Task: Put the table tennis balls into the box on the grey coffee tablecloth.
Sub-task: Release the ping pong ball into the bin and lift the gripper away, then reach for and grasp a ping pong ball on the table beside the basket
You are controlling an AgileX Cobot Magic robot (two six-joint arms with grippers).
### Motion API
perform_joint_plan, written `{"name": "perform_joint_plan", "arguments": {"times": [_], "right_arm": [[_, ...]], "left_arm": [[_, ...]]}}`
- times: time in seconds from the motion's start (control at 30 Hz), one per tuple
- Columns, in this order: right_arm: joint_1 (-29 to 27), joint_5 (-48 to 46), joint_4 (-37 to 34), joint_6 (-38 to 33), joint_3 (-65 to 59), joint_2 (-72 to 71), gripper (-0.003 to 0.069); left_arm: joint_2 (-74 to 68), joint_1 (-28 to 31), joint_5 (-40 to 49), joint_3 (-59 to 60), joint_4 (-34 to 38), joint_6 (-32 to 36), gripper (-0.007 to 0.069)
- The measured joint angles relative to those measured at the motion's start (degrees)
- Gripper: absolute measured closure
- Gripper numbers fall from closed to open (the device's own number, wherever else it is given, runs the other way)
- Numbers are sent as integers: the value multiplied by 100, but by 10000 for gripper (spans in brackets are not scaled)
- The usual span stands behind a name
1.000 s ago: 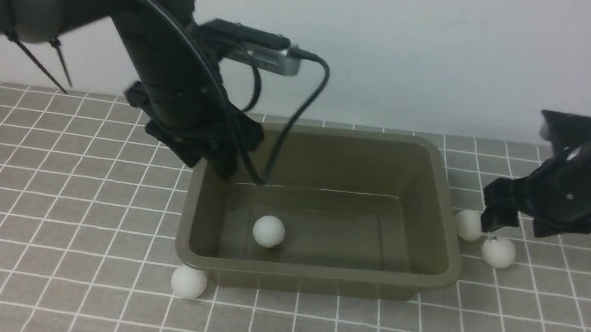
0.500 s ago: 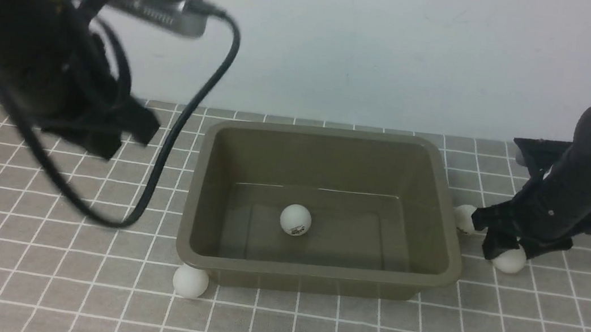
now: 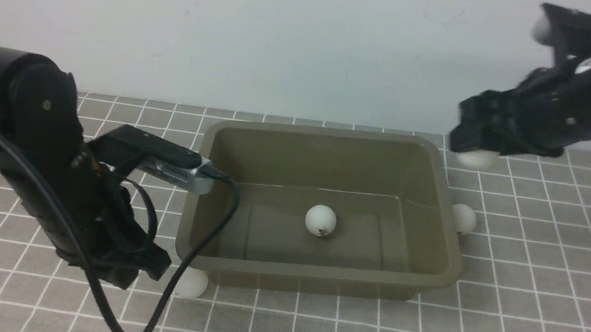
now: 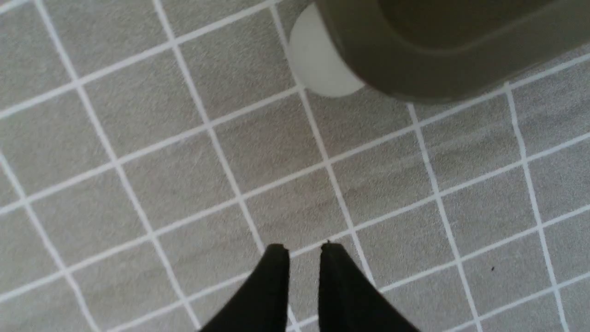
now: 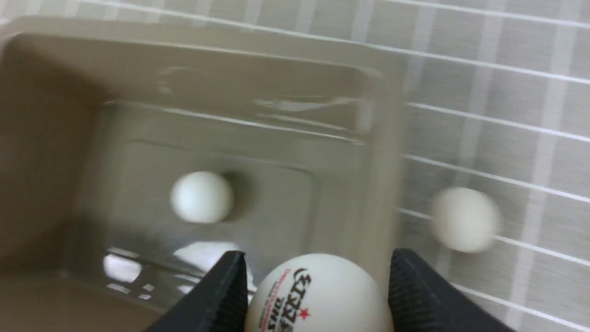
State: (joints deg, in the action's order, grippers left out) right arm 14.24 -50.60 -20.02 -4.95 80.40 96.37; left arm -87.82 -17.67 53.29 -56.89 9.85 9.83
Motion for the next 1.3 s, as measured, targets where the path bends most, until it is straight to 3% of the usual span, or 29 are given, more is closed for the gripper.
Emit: {"name": "perform_joint_plan", "arguments": {"times": [0.17,0.3,0.5,1.07,1.17,1.3], "right_arm": [[278,43,-54,-24,0,397,281],[330,213,-3,-24,0,728,118],[330,340,387,-24,62,682,21],[330,211,527,18,718,628,36],[330,268,527,114,718,628,36],[278,349,527,354,724,628,41]], "left_arm": [[-312,0,-242,0,253,387,376],[-664,0,-555,0,380,702,200],[-1013,0,-918,0,678,1149,99],[-1575,0,-1921,0,753,1475,95],[-1625,0,-1938,0,753,1481,121],[-1766,0,-1938,0,757,1486,264]]}}
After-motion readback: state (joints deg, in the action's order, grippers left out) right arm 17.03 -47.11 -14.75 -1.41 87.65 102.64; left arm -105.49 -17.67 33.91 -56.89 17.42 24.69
